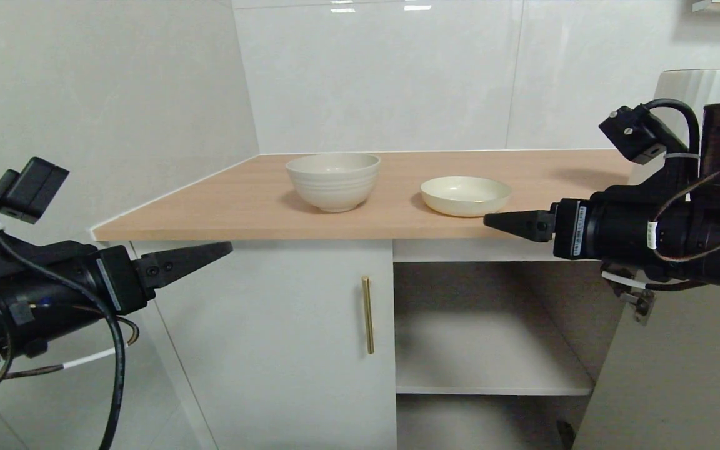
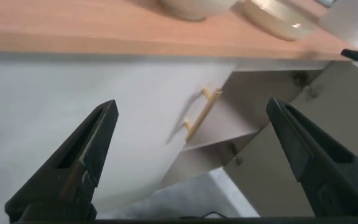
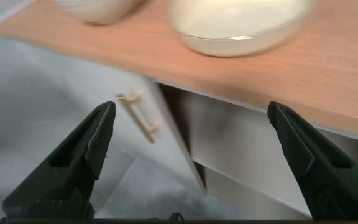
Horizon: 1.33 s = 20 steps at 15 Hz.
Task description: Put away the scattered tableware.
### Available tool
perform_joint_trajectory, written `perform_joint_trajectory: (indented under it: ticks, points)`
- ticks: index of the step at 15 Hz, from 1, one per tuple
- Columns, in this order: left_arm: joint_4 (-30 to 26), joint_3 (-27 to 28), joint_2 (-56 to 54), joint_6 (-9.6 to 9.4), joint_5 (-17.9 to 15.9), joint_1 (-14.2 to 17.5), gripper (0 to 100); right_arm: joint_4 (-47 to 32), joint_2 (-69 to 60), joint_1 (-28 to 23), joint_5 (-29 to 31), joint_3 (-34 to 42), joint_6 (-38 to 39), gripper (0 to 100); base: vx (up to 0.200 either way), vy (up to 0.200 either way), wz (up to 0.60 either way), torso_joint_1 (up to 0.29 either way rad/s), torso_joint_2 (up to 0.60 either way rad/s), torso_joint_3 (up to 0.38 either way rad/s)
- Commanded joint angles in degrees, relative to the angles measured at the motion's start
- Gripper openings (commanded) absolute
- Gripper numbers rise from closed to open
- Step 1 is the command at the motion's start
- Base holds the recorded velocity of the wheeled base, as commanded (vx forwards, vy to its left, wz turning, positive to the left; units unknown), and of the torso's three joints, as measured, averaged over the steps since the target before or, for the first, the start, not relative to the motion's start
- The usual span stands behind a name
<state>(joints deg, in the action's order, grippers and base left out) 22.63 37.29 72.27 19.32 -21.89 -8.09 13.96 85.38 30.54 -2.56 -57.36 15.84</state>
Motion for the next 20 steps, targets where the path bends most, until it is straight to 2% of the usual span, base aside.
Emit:
perform_joint_trajectory:
  ticks: [1,4,8,17,20]
  points:
    - [0.1,0.1,0.0,0.1,0.0,0.0,100,-0.1,-0.3,0.0,-0.1,0.3,-0.2,100,0.0,0.0,0.0,0.0,0.0,0.0]
    - [0.1,0.1,0.1,0.01,0.0,0.0,100,0.0,-0.2,0.0,-0.1,0.7,-0.3,100,0.0,0.0,0.0,0.004,-0.03,-0.009]
    - [0.1,0.2,0.6,0.01,0.0,0.0,100,0.0,0.1,0.0,0.0,0.8,-0.3,100,0.0,0.0,0.0,0.068,-0.25,-0.248]
    - [-0.3,4.9,7.6,-0.07,0.0,-0.3,100,4.8,5.2,-0.8,0.0,0.7,-0.7,100,0.0,0.0,0.0,0.18,-0.5,-0.288]
    - [-1.7,13.5,14.9,-0.07,0.1,-1.0,100,8.2,10.4,-2.5,0.6,-1.0,-2.0,100,0.0,0.0,0.0,0.072,-0.17,-0.108]
